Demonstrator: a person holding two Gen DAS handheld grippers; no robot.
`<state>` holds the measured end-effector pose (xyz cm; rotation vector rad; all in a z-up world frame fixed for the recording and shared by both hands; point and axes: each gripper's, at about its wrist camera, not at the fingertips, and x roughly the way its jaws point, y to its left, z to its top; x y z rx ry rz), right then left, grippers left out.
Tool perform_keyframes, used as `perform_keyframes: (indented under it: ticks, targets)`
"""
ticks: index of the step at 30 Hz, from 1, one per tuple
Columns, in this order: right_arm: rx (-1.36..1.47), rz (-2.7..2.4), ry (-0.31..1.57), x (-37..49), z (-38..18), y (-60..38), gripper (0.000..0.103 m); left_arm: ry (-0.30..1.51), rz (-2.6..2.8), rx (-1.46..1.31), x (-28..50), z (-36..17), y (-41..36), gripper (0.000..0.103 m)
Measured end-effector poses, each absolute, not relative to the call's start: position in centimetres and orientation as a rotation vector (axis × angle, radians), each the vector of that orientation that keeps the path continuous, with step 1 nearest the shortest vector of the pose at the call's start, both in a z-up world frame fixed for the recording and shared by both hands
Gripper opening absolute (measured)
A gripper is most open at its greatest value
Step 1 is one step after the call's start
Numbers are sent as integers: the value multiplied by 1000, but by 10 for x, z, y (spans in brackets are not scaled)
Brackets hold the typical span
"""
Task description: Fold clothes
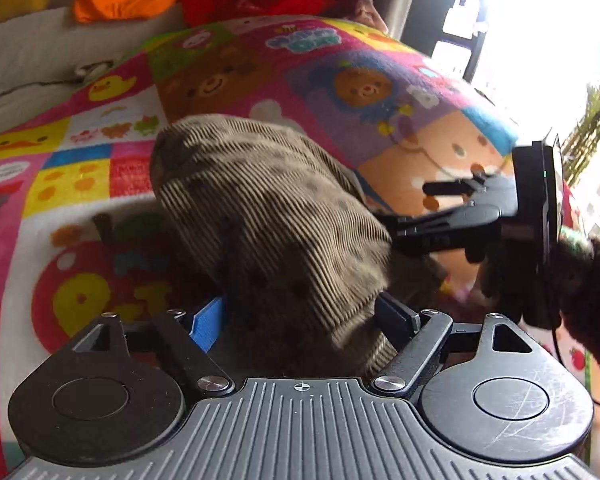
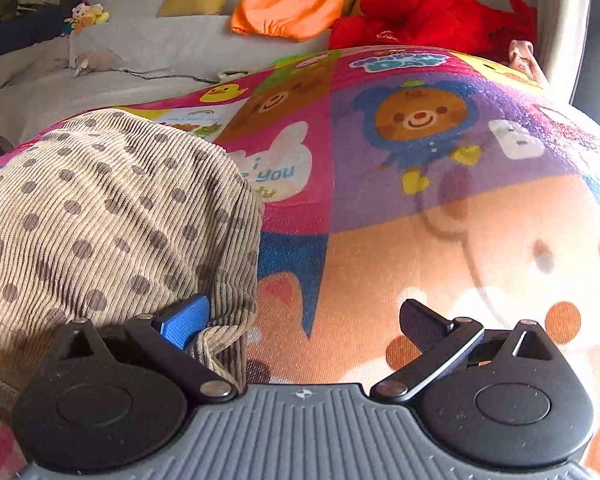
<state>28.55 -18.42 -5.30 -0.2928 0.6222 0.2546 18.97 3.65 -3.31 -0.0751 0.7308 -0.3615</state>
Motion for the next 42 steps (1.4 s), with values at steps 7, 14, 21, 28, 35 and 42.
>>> perform_keyframes:
  ticks: [7, 14, 21, 28, 35, 42]
  targets:
    - [-313, 254, 621, 243, -52, -181, 101, 709, -257, 60, 194, -44, 47, 95]
    - [-237, 301, 684, 218, -47, -199, 102, 695, -207, 76, 193, -38, 52, 94]
    - [-101, 415, 566, 194, -9, -204, 102, 593, -445, -85, 164, 2, 61, 88]
    - [-130, 584, 614, 215, -21, -151, 91, 648, -494, -315, 212, -7, 60, 77]
    - [-135, 505, 673, 230, -53, -144, 100, 678, -418, -307, 218, -20, 52, 79]
    - [-149, 469, 632, 215, -51, -148, 103, 608, -183, -286, 159, -21, 56, 95]
